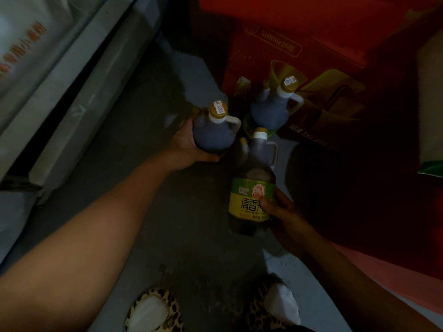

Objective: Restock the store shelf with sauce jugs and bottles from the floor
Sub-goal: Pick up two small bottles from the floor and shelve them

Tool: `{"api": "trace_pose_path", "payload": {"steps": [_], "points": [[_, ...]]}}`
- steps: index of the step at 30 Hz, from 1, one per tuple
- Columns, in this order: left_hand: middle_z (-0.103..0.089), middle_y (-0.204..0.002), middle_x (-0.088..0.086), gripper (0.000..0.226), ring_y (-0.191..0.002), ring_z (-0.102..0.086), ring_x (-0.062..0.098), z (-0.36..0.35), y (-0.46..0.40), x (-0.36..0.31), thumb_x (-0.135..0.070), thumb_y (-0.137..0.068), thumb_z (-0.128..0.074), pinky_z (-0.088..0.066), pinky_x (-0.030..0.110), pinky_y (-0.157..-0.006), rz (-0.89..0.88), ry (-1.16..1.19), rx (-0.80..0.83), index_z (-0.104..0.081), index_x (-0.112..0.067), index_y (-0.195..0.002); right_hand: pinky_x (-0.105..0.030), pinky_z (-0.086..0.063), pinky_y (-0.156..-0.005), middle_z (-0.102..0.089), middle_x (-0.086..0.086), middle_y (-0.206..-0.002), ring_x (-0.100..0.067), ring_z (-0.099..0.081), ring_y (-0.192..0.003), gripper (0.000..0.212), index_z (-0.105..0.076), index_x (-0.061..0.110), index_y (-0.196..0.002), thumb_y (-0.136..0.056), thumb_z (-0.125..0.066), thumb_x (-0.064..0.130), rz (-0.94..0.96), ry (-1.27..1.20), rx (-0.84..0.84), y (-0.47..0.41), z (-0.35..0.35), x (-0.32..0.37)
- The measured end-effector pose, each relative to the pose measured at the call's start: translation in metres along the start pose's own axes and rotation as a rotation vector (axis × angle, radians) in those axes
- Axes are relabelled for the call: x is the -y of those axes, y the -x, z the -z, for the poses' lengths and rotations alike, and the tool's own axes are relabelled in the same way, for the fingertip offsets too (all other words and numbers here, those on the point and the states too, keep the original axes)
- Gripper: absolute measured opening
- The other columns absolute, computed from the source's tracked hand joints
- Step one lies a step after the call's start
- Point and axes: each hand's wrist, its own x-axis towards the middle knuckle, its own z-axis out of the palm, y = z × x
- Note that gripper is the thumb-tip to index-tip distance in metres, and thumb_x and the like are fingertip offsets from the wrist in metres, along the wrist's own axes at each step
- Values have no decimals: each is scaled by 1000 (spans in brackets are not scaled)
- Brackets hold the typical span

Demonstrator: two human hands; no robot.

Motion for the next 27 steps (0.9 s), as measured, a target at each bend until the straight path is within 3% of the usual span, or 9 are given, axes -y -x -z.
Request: {"api": "trace_pose_path", "payload": {"steps": [4, 7, 12, 13, 16, 18, 21, 25, 27], "points": [[-47, -147, 2, 108, -136, -44, 19, 0, 1, 5, -22, -57, -95, -35, 27, -110, -7, 73, 8, -36, -17, -147, -30, -59, -83, -70, -7, -128, -25, -67, -118, 105, -56, 22, -136, -44, -99, 48, 0, 12, 15, 1, -1, 1], [-59, -131, -8, 108, -122, -57, 12, 6, 7, 7, -36, -47, -95, -49, 27, -96, 82, 402, 60, -47, -18, -141, -32, -59, -85, -69, -9, -129, -27, -67, -119, 106, -55, 20, -137, -44, -99, 47, -1, 15, 20, 1, -2, 2], [-76, -103, 7, 103, -93, -73, 23, 14, 25, 23, -60, -25, -94, -61, 38, -70, 307, 888, 12, -65, -21, -116, -31, -60, -83, -70, -10, -127, -27, -68, -117, 108, -55, 18, -137, -43, -100, 46, 9, -15, 26, -4, -9, 5], [-77, -97, 6, 95, -89, -74, 24, 16, 27, 24, -62, -30, -93, -61, 36, -65, 327, 915, 5, -66, -20, -112, -32, -60, -83, -70, -10, -128, -27, -68, -117, 109, -54, 18, -138, -43, -100, 46, 9, -23, 28, -6, -12, 6], [-77, -81, 0, 38, -81, -72, 20, 25, 28, 25, -51, -79, -67, -62, 32, -65, 370, 936, -28, -66, -20, -101, -31, -59, -83, -69, -9, -130, -27, -67, -119, 109, -52, 18, -141, -46, -99, 46, 16, -16, 45, -16, -20, 11], [-77, -79, 0, 29, -72, -74, 15, 30, 31, 26, -45, -88, -57, -61, 30, -58, 403, 949, -34, -67, -20, -99, -32, -59, -85, -68, -8, -132, -27, -66, -121, 108, -51, 19, -142, -48, -98, 46, 9, 4, 43, -24, -29, 15], [-76, -95, 6, 46, -78, -75, 16, 37, 50, 18, -53, -75, -60, -60, 33, -57, 437, 983, -40, -67, -22, -108, -33, -60, -86, -69, -7, -130, -25, -67, -119, 99, -53, 20, -139, -53, -96, 43, -7, 20, 11, -28, -45, 24], [-76, -104, 7, 76, -87, -75, 18, 54, 88, -7, -62, -51, -81, -60, 33, -61, 425, 1028, -87, -69, -24, -115, -32, -61, -85, -74, -4, -119, -26, -68, -116, 55, -61, 21, -127, -73, -75, 20, -21, 3, -36, -3, -72, 38], [-77, -100, 7, 95, -87, -75, 20, 66, 110, -23, -68, -30, -91, -60, 34, -62, 465, 1018, -97, -70, -23, -110, -29, -60, -82, -74, -3, -120, -23, -69, -114, 60, -60, 21, -129, -70, -75, 22, -24, -34, -39, 21, -86, 50]]}}
